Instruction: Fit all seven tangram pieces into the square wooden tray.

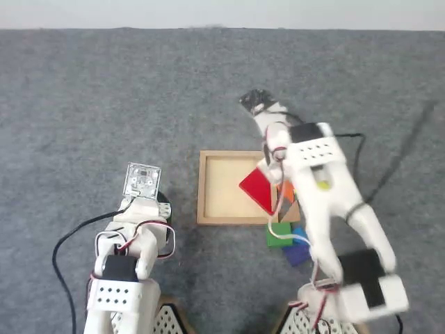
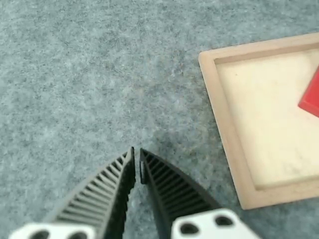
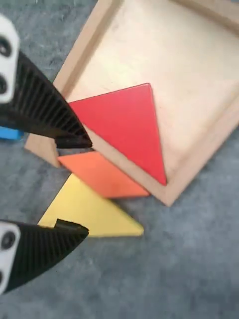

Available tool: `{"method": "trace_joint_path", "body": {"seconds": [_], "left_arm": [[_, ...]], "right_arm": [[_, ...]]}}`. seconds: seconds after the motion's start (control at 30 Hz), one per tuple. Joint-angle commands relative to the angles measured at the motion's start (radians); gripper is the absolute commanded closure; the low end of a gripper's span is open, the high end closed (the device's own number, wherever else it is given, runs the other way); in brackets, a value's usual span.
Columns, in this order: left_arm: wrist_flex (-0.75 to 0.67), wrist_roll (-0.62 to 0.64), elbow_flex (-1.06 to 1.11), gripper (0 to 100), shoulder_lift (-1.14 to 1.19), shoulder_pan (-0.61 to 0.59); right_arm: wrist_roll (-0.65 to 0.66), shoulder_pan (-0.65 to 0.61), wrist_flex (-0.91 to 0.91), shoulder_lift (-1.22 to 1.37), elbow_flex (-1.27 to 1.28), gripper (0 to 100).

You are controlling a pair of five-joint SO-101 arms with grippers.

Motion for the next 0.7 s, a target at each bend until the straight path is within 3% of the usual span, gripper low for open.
{"method": "trace_joint_path", "body": {"seconds": [0.0, 0.13, 0.3, 0.67], "left_arm": [[0.002, 0.008, -0.008, 98, -0.012, -0.005], [0.002, 0.008, -0.008, 98, -0.012, -0.005], [0.002, 0.008, -0.008, 98, -0.012, -0.005], [0.002, 0.008, -0.008, 98, -0.012, -0.005]], "right_arm": [[0.015, 0.088, 0.047, -0.170, -0.008, 74.7], [0.077, 0.142, 0.036, -0.094, 0.015, 72.9], [0.130, 0.168, -0.035, 0.073, 0.021, 61.7], [0.229, 0.162, -0.084, 0.223, 0.020, 61.5]]}}
